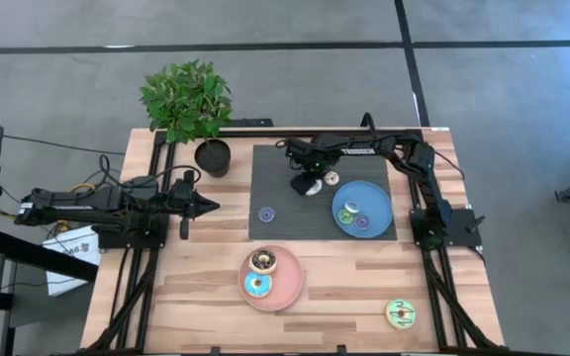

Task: Pick & Place donuts
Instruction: Put the large white donut onto the light orange plate

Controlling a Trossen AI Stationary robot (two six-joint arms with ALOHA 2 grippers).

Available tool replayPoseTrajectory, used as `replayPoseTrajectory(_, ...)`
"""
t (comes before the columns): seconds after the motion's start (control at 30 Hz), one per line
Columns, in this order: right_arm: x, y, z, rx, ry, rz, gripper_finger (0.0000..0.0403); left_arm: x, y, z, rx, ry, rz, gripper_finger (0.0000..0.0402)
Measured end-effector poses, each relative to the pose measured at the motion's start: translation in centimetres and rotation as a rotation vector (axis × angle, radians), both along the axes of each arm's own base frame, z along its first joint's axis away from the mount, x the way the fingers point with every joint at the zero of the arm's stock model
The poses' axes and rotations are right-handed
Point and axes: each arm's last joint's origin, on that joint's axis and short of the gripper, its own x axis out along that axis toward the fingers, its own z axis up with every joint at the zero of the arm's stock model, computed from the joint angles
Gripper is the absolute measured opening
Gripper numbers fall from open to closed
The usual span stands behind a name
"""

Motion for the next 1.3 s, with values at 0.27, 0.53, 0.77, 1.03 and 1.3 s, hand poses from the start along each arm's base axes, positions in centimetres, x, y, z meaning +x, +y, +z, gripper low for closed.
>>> replayPoseTrajectory(0.27, -0.1, -0.4, 0.1, 0.024, -0.023, -0.005, 0.0088, 0.0, -0.1, 0.0, -0.009, 0.001, -0.017, 0.0)
replayPoseTrajectory(0.53, 0.4, 0.6, 0.1, 0.038, -0.031, 0.029, 0.0087, 0.0, -0.1, 0.0, -0.007, 0.001, -0.018, 0.0)
replayPoseTrajectory(0.77, 0.1, 0.6, 1.1, 0.034, -0.039, 0.028, 0.0087, 0.0, -0.1, 0.0, -0.009, 0.001, -0.017, 0.0)
replayPoseTrajectory(1.03, -1.3, 0.6, 6.3, -0.008, -0.15, -0.019, 0.0087, 0.0, -0.1, 0.0, -0.012, -0.001, -0.016, 0.0)
replayPoseTrajectory(1.3, -2.5, 5.7, 12.7, 0.074, -0.314, -0.039, 0.0087, 0.0, -0.1, 0.0, 0.047, 0.002, -0.025, 0.0)
